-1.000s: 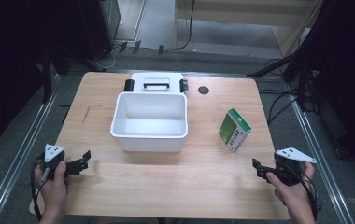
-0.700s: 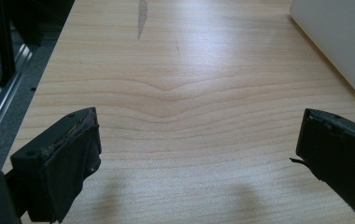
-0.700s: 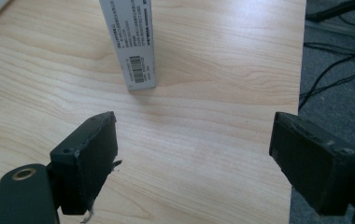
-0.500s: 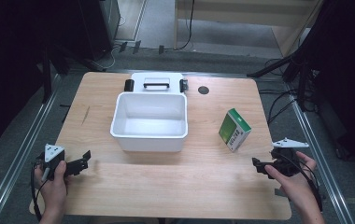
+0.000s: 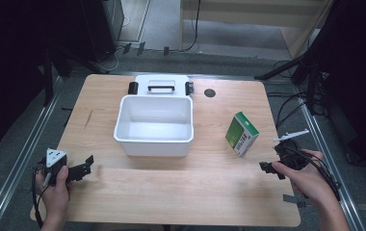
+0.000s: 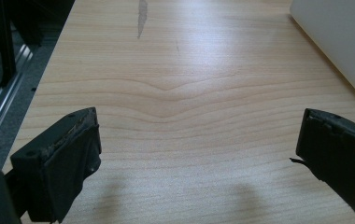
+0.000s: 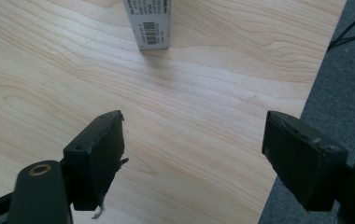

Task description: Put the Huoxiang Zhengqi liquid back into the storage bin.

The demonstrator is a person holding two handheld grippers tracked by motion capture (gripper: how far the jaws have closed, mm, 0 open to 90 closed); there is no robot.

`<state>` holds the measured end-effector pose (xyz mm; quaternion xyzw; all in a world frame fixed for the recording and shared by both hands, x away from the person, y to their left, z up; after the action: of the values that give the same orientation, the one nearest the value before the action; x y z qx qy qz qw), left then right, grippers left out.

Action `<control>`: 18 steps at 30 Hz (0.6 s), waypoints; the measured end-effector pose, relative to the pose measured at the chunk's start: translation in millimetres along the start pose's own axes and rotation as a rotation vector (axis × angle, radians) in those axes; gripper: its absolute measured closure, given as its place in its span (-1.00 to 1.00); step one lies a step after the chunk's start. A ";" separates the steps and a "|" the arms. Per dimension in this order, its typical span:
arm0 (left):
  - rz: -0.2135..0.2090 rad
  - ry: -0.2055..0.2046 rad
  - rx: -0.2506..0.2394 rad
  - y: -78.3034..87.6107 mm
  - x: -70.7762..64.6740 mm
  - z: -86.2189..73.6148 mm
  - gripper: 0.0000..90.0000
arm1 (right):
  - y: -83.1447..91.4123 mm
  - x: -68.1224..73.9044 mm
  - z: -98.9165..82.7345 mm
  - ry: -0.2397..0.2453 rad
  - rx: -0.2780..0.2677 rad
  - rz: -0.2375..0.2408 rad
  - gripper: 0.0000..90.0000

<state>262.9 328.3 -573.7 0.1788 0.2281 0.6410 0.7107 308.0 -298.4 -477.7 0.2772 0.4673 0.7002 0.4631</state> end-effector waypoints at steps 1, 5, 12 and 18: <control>-0.001 0.000 0.001 0.0 0.0 0.0 -0.98 | 0.8 0.1 2.6 0.002 0.015 0.006 -0.52; -0.002 0.004 -0.001 -0.1 -0.1 0.0 -0.98 | 2.5 2.6 8.9 0.025 0.086 0.012 -0.55; -0.003 0.004 0.001 -0.1 0.0 0.0 -0.98 | 7.0 6.7 22.2 0.049 0.160 0.014 -0.58; -0.004 0.005 0.001 0.0 0.1 0.0 -0.98 | 10.2 9.5 32.8 0.057 0.190 0.028 -0.58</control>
<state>263.0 328.4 -573.7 0.1771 0.2305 0.6400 0.7112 327.0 -278.2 -455.4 0.3065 0.5405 0.6669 0.4114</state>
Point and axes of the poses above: each handheld gripper's, and its own axes: y roughly backward along the jaws, z roughly out of its top, x roughly to its left, the point moved 4 cm from there along -y, roughly forward along the jaws, and after that the axes turned 1 degree about -z, right-handed, at the moved point
